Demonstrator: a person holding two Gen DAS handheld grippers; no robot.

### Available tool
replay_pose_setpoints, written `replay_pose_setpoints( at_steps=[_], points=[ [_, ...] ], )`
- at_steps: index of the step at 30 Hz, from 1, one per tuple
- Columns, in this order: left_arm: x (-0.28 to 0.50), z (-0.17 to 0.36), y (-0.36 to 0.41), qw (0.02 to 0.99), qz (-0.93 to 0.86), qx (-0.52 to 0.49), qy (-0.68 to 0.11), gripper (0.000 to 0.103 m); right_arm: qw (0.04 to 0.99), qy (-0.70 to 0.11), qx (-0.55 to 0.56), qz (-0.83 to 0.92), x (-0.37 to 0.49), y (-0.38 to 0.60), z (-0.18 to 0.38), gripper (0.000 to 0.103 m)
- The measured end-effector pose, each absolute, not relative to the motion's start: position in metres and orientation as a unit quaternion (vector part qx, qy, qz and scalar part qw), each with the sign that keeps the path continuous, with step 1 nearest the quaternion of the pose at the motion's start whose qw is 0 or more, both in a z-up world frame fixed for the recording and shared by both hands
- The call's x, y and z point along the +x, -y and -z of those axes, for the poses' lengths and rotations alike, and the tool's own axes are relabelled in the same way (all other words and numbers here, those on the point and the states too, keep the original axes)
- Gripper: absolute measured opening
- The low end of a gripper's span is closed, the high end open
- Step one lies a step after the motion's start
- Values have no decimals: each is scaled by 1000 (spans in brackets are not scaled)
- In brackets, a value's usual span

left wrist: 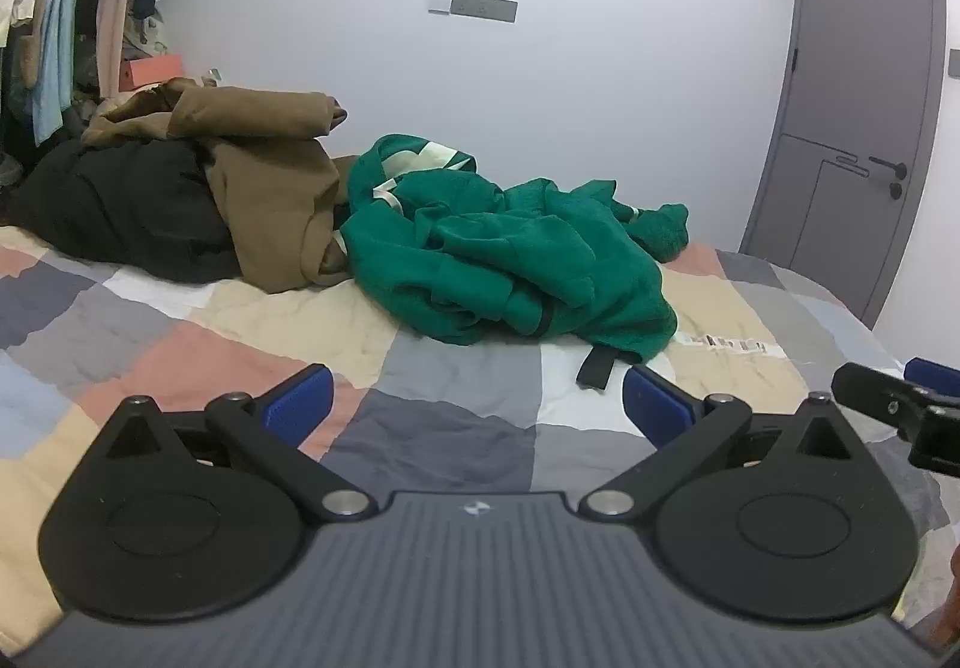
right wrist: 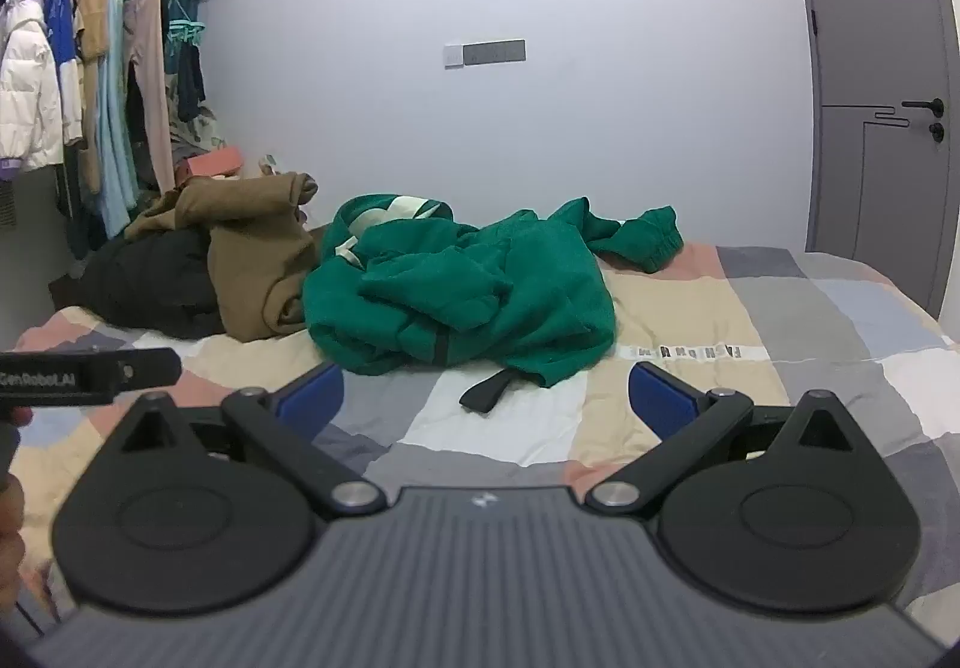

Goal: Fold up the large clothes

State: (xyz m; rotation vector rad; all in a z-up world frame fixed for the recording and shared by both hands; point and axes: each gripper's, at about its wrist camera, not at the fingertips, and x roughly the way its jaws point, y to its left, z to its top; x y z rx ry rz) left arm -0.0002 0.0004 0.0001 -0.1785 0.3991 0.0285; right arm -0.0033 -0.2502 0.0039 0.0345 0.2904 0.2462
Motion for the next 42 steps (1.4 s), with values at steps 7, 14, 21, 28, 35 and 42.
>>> replay_pose_setpoints(
  at_steps=[7, 14, 21, 28, 35, 42],
  points=[
    [-7, 0, -5, 977, -8, -83, -194, 103, 982, -143, 21, -124, -2, 252, 0, 103],
    [-2, -2, 1, 977, -12, -65, -203, 103, 980, -148, 20, -130, -1, 253, 1, 103],
    [-3, -1, 1, 977, -12, -65, -201, 103, 980, -150, 20, -132, -1, 254, 1, 103],
    [-1, 0, 4, 977, -11, -65, -202, 103, 979, -154, 20, -129, 1, 253, 5, 103],
    [0, -1, 4, 977, -9, -66, -204, 103, 980, -152, 17, -128, 0, 252, 7, 103],
    [11, 6, 5, 975, -15, -64, -210, 103, 981, -135, 30, -135, 3, 253, 7, 103]
  ],
)
